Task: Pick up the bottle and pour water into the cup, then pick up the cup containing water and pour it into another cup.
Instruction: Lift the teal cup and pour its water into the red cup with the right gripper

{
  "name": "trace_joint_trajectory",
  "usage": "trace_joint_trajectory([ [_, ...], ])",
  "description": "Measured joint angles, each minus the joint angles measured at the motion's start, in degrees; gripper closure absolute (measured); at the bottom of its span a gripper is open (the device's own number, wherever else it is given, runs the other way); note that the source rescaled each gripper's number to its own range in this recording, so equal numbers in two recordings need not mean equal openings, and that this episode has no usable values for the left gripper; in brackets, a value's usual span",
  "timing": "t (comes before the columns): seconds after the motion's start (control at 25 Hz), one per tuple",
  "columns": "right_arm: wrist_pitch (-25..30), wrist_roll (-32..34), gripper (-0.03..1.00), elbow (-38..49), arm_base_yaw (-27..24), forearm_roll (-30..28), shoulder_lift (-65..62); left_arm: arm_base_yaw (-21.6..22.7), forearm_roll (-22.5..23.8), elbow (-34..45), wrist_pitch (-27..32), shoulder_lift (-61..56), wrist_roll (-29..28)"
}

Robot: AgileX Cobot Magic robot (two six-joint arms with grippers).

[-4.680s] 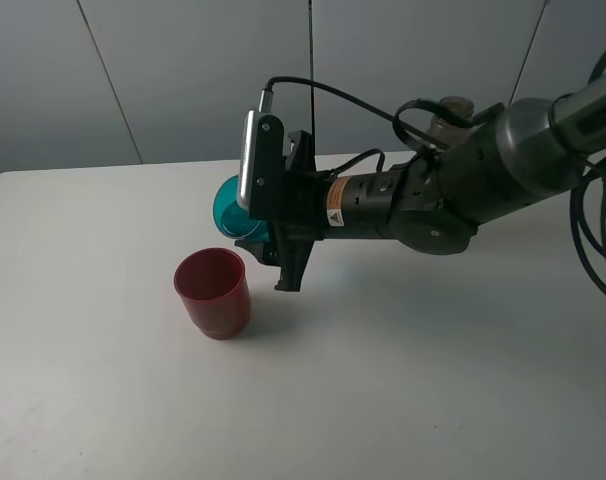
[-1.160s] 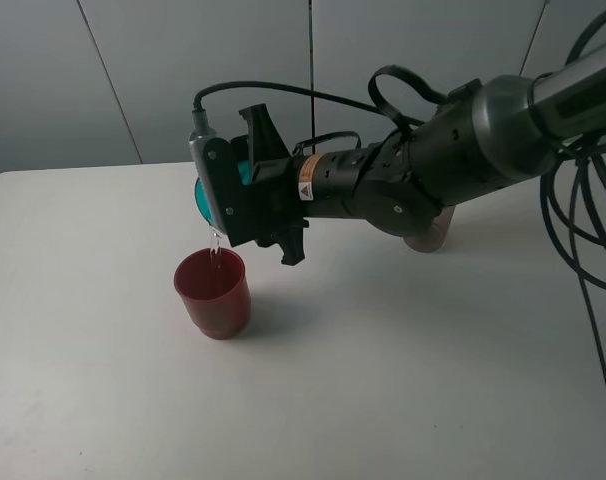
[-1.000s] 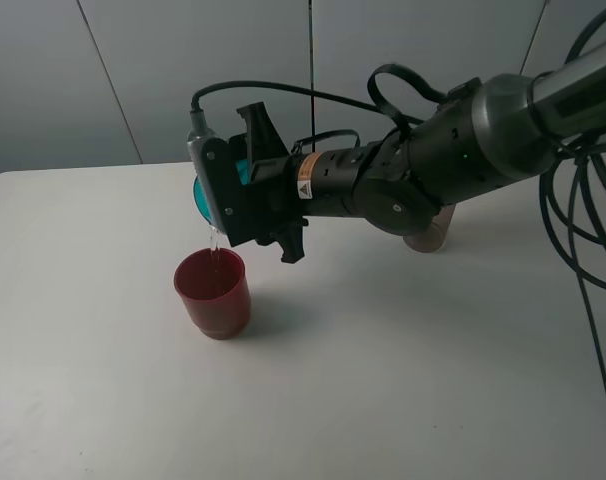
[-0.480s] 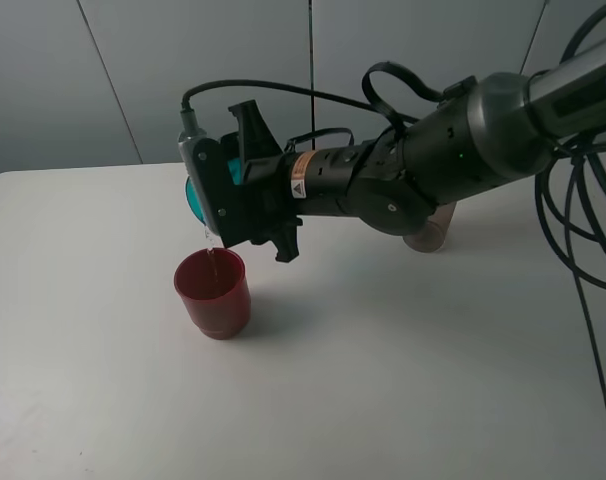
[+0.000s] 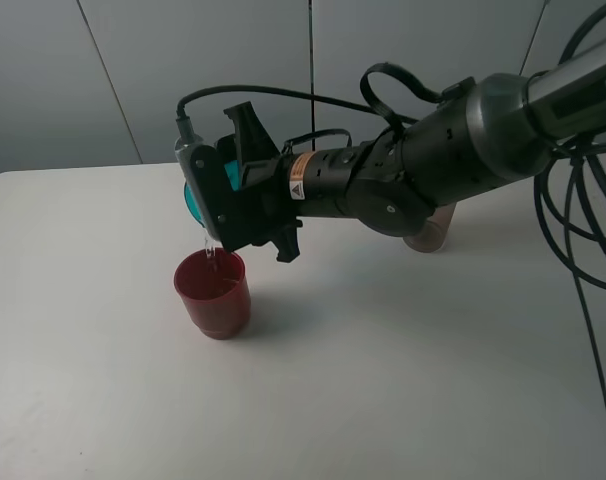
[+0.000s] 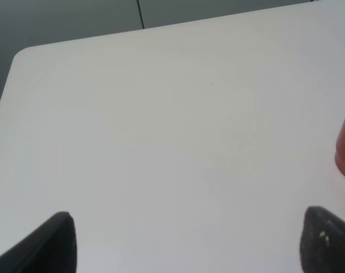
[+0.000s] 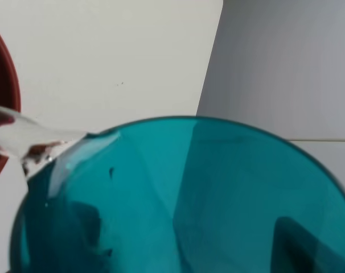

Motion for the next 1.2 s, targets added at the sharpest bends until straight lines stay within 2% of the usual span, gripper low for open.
trace_joint_trajectory([
  [1.2, -0.43, -6.19, 0.91, 0.00, 0.02, 0.00, 0.00, 0.00, 0.00, 0.00, 0.00, 0.00, 0.11],
])
